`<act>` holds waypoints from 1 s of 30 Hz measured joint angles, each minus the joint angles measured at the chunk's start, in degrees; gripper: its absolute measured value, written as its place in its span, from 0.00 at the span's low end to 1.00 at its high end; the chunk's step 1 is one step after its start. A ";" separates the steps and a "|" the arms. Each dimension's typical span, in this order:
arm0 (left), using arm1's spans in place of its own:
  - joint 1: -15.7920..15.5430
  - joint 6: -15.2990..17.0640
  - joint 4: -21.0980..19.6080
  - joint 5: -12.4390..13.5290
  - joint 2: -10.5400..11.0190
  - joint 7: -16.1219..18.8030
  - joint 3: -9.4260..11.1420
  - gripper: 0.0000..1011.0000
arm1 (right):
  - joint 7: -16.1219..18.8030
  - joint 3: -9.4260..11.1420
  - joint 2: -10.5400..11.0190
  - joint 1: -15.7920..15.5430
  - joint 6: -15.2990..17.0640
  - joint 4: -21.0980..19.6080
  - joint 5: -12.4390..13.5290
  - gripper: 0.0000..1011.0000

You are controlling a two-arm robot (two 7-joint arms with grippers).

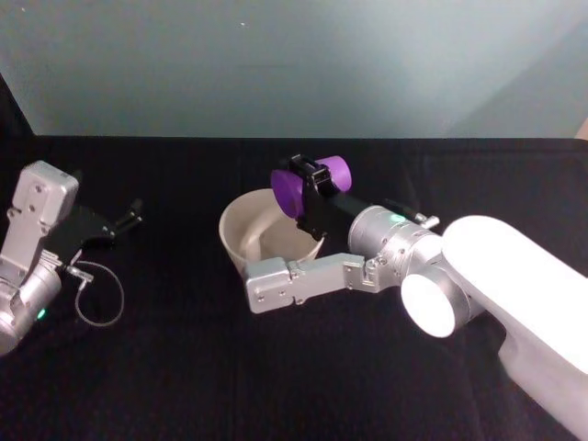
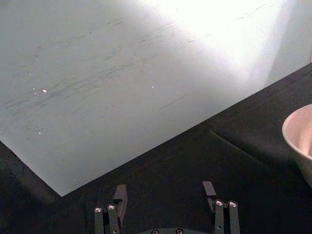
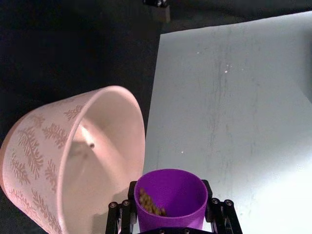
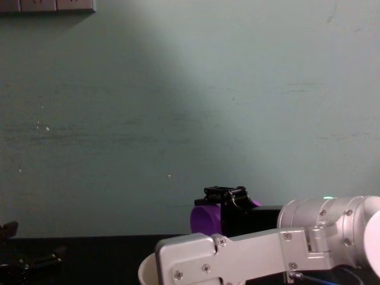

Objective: Pick up the cup and pour the mung beans from the cup into the bowl.

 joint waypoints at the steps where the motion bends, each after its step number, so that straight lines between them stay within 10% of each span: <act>1: 0.00 0.00 0.00 0.00 0.00 0.00 0.00 0.99 | -0.02 -0.10 0.00 0.07 0.05 0.05 -0.28 0.75; 30: 0.00 0.00 0.00 0.00 0.00 0.00 0.00 0.99 | 0.22 -2.31 0.10 1.31 0.14 0.69 -4.04 0.75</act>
